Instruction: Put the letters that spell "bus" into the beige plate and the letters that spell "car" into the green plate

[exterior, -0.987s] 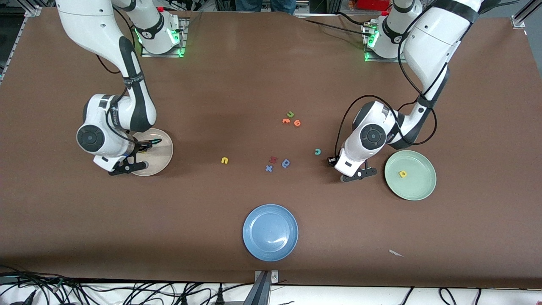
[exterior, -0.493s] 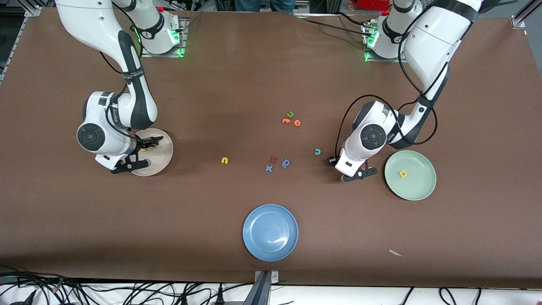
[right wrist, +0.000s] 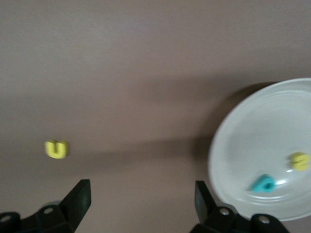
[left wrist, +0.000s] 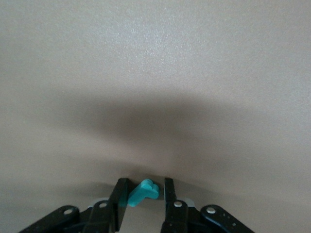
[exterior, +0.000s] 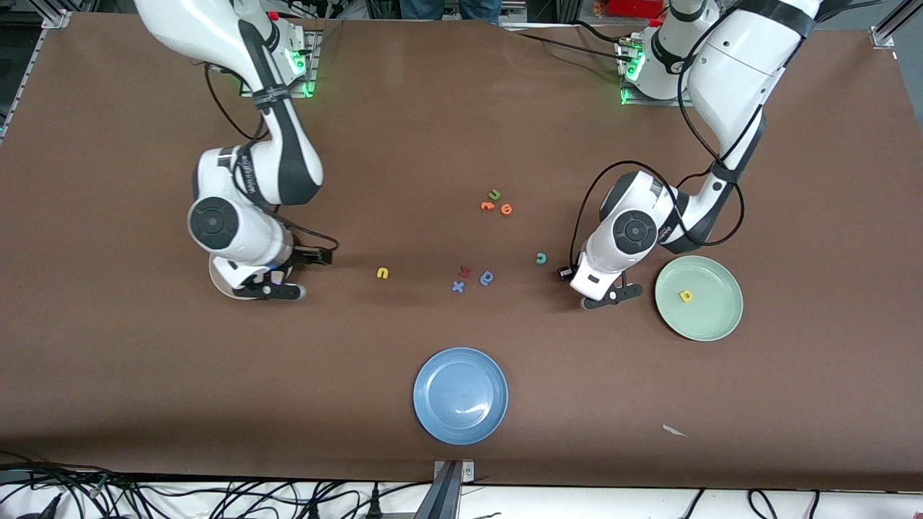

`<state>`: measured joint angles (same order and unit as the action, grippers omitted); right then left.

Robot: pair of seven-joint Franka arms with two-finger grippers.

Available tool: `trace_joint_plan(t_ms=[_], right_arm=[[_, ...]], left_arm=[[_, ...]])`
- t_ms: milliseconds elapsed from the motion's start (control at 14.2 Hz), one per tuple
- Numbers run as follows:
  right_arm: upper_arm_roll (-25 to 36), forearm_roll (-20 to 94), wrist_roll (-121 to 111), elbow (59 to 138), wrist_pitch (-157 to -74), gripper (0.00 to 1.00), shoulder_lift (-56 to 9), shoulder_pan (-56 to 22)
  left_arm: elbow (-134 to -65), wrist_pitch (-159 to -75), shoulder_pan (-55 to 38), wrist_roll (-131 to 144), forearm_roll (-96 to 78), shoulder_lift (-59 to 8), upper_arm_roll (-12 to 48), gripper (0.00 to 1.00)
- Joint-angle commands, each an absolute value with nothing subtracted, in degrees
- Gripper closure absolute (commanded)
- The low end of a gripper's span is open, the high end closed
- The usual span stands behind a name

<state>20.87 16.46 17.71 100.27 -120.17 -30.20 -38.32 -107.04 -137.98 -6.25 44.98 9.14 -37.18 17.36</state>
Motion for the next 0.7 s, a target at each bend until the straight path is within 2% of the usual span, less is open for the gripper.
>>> trace_joint_plan(t_ms=[0,141,634], right_arm=[[19.1,19.4,25.0,92.4,-119.8,0.10,-37.3,-38.2],[17.1,19.6,26.4,91.0,-123.0,0.24,-39.8,-38.6],[14.7,20.0,33.5,91.8,-129.5,0.27,-43.3,-41.0]], left_arm=[[-107.9,-137.5,-6.6,46.4,10.3,-36.7,17.4,0.66],[-107.9,-137.5,-6.6,46.4,10.3,-36.7,17.4,0.69],[-107.9,-137.5,-6.6,46.0,10.3,-36.8,17.3,0.75]])
